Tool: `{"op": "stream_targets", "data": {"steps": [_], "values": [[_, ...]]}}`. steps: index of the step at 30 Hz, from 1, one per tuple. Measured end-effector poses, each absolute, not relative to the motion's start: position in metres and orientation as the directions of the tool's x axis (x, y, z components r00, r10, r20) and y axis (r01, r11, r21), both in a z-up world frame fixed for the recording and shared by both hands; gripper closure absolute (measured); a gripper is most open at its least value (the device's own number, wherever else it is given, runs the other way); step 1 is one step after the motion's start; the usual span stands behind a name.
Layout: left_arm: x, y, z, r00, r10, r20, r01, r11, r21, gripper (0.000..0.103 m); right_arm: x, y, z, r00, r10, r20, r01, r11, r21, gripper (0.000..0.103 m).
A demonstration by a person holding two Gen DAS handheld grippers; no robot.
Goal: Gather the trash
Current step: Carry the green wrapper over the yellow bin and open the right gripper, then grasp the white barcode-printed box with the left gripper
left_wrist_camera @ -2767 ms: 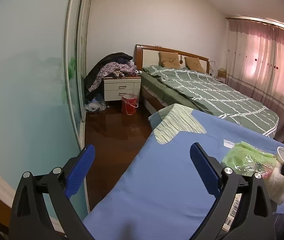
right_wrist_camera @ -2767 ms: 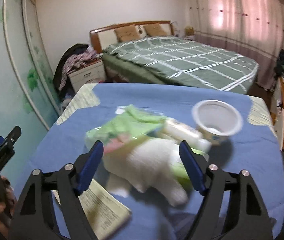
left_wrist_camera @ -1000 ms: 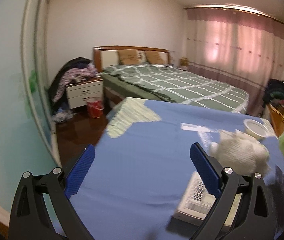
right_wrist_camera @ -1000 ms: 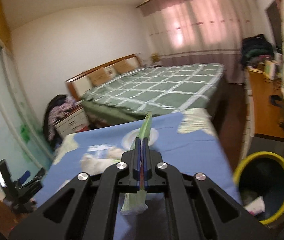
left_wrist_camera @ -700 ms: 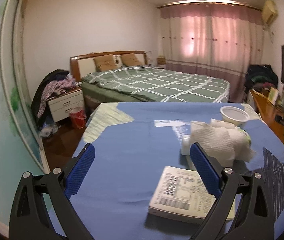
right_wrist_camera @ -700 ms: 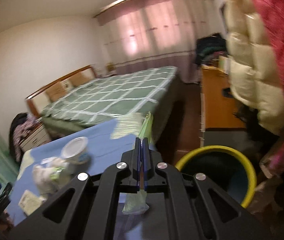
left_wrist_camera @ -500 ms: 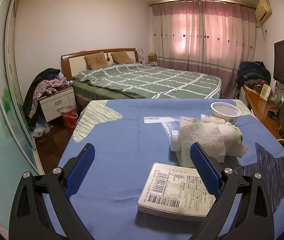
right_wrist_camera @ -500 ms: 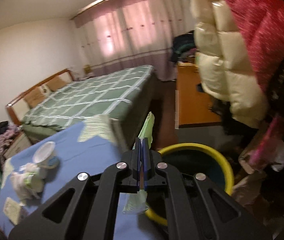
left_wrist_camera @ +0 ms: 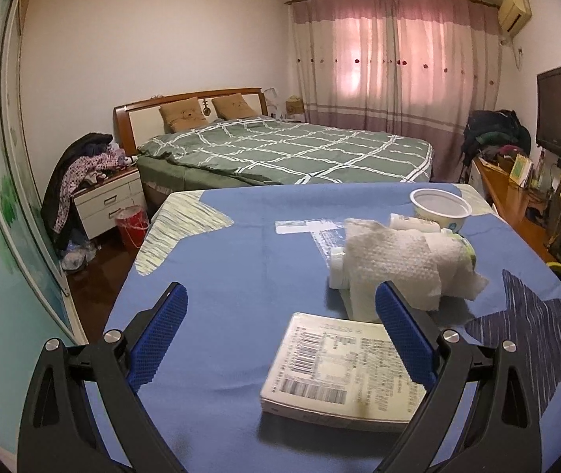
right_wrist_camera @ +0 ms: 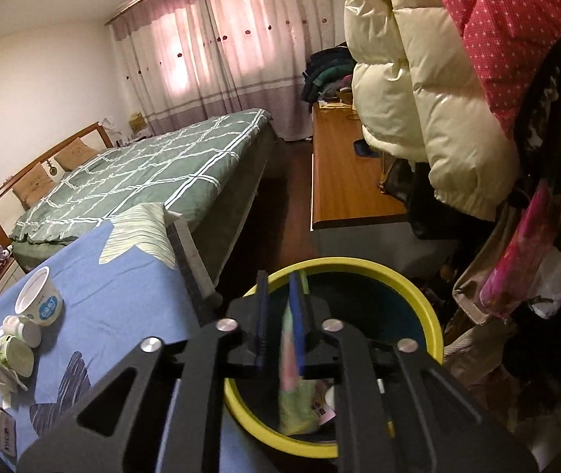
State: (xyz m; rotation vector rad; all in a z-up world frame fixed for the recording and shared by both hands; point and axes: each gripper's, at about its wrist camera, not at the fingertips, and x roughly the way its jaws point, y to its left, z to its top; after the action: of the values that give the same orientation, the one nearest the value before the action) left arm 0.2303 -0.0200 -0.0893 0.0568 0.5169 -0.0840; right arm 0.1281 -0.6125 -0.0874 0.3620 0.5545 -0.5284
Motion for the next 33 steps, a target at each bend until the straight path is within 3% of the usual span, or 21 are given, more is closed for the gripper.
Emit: {"op": "stream_targets", "data": {"steps": [10, 18, 28, 33], "values": [[0.206, -0.064, -0.097, 0.782, -0.115, -0.612, 0.149, 0.989, 0.005, 0.008, 0.126, -0.609, -0.087, 0.741, -0.344, -0.577, 0.543, 0.813, 0.211, 0.083], [0.207, -0.089, -0.117, 0.722, -0.036, -0.691, 0.109, 0.992, 0.063, 0.008, 0.124, -0.607, -0.088, 0.766, -0.300, -0.568, 0.508, 0.824, 0.250, 0.082], [0.204, -0.040, -0.124, 0.677, 0.027, -0.736, 0.019, 0.998, 0.053, 0.008, 0.127, -0.608, -0.093, 0.776, -0.267, -0.572, 0.490, 0.825, 0.281, 0.081], [0.198, 0.017, -0.128, 0.650, 0.162, -0.742, -0.132, 0.986, 0.100, 0.008, 0.129, -0.602, -0.094, 0.781, -0.256, -0.569, 0.478, 0.832, 0.281, 0.081]]}}
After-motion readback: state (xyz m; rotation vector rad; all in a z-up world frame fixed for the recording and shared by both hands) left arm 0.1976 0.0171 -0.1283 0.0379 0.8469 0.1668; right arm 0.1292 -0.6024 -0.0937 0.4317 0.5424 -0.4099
